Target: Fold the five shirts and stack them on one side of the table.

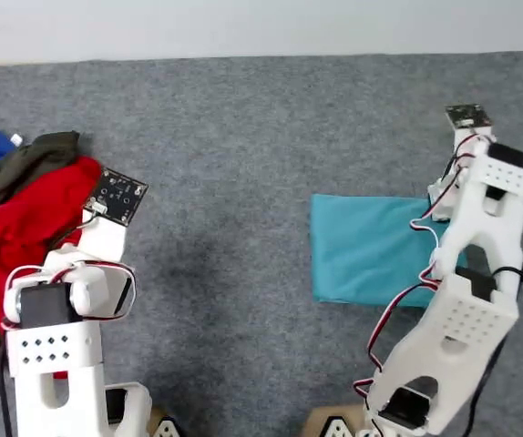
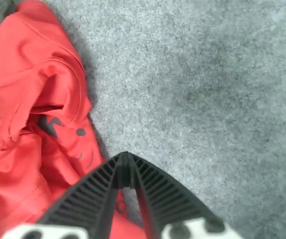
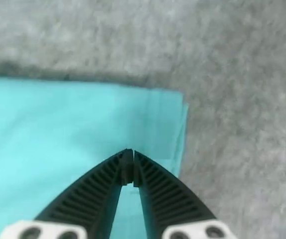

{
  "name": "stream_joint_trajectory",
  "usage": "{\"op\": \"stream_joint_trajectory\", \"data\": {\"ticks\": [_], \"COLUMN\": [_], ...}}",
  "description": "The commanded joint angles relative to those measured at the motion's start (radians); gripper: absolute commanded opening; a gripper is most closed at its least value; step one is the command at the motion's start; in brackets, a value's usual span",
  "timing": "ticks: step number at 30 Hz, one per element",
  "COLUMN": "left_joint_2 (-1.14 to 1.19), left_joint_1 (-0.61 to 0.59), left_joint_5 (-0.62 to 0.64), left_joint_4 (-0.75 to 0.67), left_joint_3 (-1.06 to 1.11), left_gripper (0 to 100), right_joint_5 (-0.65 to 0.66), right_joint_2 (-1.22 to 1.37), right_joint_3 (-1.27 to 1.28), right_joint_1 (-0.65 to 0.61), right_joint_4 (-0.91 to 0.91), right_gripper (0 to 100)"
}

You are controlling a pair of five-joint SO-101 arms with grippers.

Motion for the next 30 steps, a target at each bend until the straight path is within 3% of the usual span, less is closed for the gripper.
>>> {"op": "stream_joint_trajectory", "data": {"ticks": [1,5,10,26,30], "left_joint_2": [-0.015,-0.015,-0.015,-0.015,-0.011], "left_joint_1": [0.000,0.000,-0.002,-0.002,-0.002], "left_joint_5": [0.058,0.103,0.109,0.110,0.109], "left_joint_4": [0.015,0.015,0.015,0.051,0.044], "left_joint_3": [-0.042,-0.047,-0.053,-0.104,-0.074], "left_gripper": [0,0,0,0,0], "right_joint_5": [-0.015,-0.075,-0.175,-0.222,-0.236], "right_joint_2": [-0.174,-0.288,-0.317,-0.392,-0.392], "right_joint_3": [-0.064,-0.064,-0.055,0.199,0.255], "right_joint_1": [-0.076,-0.120,-0.082,0.159,0.183], "right_joint_4": [0.124,0.268,0.438,0.406,0.406], "right_gripper": [1.0,1.1,1.1,1.8,11.6]}}
